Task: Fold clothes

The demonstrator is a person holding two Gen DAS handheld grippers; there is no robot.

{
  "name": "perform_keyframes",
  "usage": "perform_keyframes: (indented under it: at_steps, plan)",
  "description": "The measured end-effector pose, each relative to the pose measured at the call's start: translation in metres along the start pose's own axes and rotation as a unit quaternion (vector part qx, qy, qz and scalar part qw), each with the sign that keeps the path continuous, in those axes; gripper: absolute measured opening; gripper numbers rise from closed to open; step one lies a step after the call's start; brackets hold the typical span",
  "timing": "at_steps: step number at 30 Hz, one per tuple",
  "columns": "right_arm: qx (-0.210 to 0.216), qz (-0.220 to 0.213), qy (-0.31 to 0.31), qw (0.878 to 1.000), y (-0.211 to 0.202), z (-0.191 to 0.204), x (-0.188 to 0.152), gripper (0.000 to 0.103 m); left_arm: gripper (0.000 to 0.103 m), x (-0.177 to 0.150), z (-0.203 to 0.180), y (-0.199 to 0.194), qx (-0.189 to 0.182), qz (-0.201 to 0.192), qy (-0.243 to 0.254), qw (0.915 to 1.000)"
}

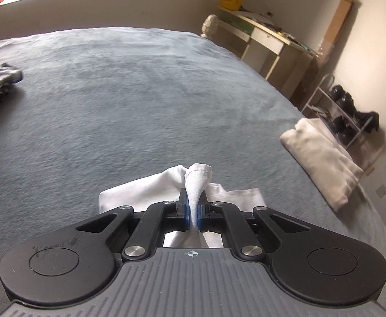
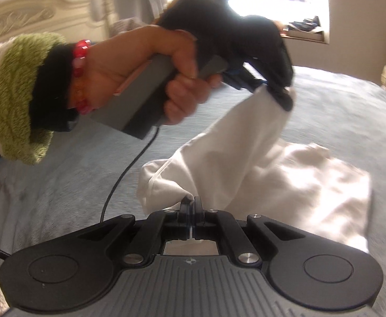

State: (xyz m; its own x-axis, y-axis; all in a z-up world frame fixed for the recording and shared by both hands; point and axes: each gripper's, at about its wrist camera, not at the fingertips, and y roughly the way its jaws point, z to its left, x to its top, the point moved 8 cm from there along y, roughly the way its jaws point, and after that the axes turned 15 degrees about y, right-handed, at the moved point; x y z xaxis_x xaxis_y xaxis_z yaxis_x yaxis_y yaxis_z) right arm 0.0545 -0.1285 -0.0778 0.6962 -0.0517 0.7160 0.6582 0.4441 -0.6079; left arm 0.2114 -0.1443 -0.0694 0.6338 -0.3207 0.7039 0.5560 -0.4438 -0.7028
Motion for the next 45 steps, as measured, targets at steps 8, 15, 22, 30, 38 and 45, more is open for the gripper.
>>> perform_keyframes:
  at_steps: [8, 15, 22, 30, 38, 45]
  plan:
    - [-0.038, -0.023, 0.099, 0.994, -0.029, -0.067, 0.002, 0.0, 0.003, 0.013, -0.043, 0.04, -0.009, 0.028, 0.022, 0.9993]
    - [-0.063, -0.025, 0.187, 0.98, -0.049, -0.13, -0.024, 0.0, 0.003, 0.015, -0.073, 0.072, -0.014, 0.045, 0.036, 0.9982]
    - [-0.061, -0.009, 0.283, 0.957, -0.043, -0.172, -0.045, 0.0, 0.045, 0.011, -0.062, 0.062, 0.004, 0.038, 0.008, 0.9992]
    - [0.0, 0.003, 0.416, 0.909, -0.041, -0.199, -0.061, 0.001, 0.056, 0.007, -0.044, 0.0, 0.02, 0.004, 0.012, 0.9997]
    - [0.055, 0.004, 0.554, 0.831, -0.057, -0.219, -0.084, 0.007, 0.067, -0.063, -0.071, -0.061, -0.011, 0.05, 0.147, 0.9878]
    - [0.045, -0.018, 0.528, 0.848, -0.075, -0.211, -0.084, 0.028, 0.067, -0.139, -0.105, -0.075, -0.043, 0.07, 0.211, 0.9741]
